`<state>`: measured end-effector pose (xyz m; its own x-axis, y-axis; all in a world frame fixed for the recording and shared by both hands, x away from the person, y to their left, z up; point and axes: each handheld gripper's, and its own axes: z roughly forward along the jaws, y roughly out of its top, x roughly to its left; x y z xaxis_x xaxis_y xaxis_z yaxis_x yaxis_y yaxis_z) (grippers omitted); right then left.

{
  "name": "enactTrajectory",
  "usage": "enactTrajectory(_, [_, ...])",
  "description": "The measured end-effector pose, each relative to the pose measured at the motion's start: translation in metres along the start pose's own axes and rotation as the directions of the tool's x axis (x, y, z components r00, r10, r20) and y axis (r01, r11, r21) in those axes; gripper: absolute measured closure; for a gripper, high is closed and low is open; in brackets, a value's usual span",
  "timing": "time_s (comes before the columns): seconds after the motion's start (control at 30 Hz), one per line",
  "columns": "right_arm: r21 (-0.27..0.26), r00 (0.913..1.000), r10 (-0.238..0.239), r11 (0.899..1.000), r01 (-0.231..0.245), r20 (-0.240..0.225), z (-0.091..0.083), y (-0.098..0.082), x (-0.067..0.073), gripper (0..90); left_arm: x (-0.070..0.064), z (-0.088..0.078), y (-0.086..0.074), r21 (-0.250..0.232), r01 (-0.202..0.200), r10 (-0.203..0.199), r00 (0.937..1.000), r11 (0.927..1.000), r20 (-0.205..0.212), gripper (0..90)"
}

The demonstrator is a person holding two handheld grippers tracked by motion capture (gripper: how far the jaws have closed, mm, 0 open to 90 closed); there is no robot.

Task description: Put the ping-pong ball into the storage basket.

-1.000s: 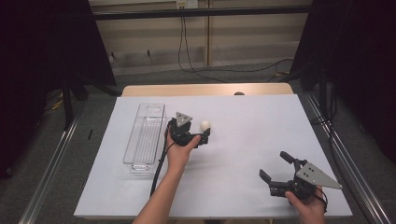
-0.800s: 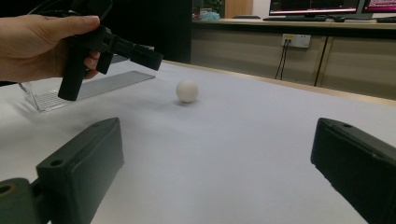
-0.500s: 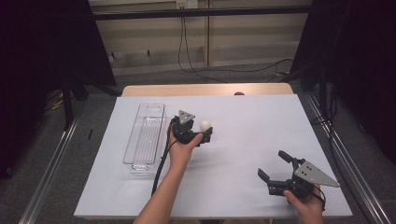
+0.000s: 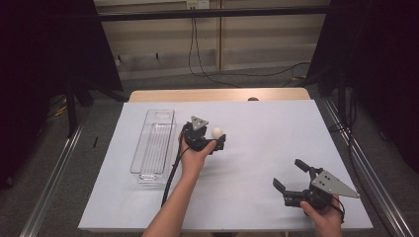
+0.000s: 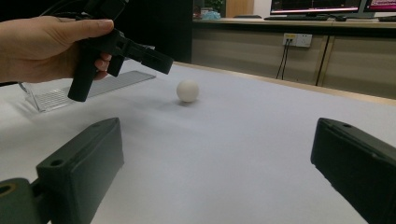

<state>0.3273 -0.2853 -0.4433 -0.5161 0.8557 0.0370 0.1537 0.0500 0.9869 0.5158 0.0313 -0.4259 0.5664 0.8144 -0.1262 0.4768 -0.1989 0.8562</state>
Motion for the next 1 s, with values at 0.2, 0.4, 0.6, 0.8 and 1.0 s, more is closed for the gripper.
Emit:
enactTrajectory(0.2, [0.004, 1.0000, -0.001, 1.000, 0.001, -0.006, 0.000, 0.000, 0.000, 1.9, 0.000, 0.004, 0.000, 0.004, -0.006, 0.006, 0.9999, 1.0000, -0.014, 3.1])
enactTrajectory(0.4, [0.004, 1.0000, -0.004, 1.000, 0.004, -0.003, 0.000, 0.000, 0.000, 1.9, -0.002, 0.007, 0.004, 0.018, -0.003, 0.003, 0.9998, 0.9998, -0.018, 2.9])
enactTrajectory(0.6, [0.002, 1.0000, -0.002, 1.000, 0.002, -0.003, 0.000, 0.000, 0.000, 1.8, -0.001, 0.012, 0.002, 0.033, -0.016, 0.016, 0.9997, 0.9993, -0.019, 2.9])
enactTrajectory(0.8, [0.002, 1.0000, -0.005, 1.000, 0.005, -0.001, 0.000, 0.000, 0.000, 1.8, 0.000, 0.017, 0.002, 0.042, -0.008, 0.009, 0.9996, 0.9991, -0.025, 2.9])
enactTrajectory(1.0, [0.003, 1.0000, -0.002, 1.000, 0.002, -0.004, 0.000, 0.000, 0.000, 1.8, 0.001, 0.021, 0.001, 0.042, -0.001, 0.002, 0.9995, 0.9991, -0.032, 3.1])
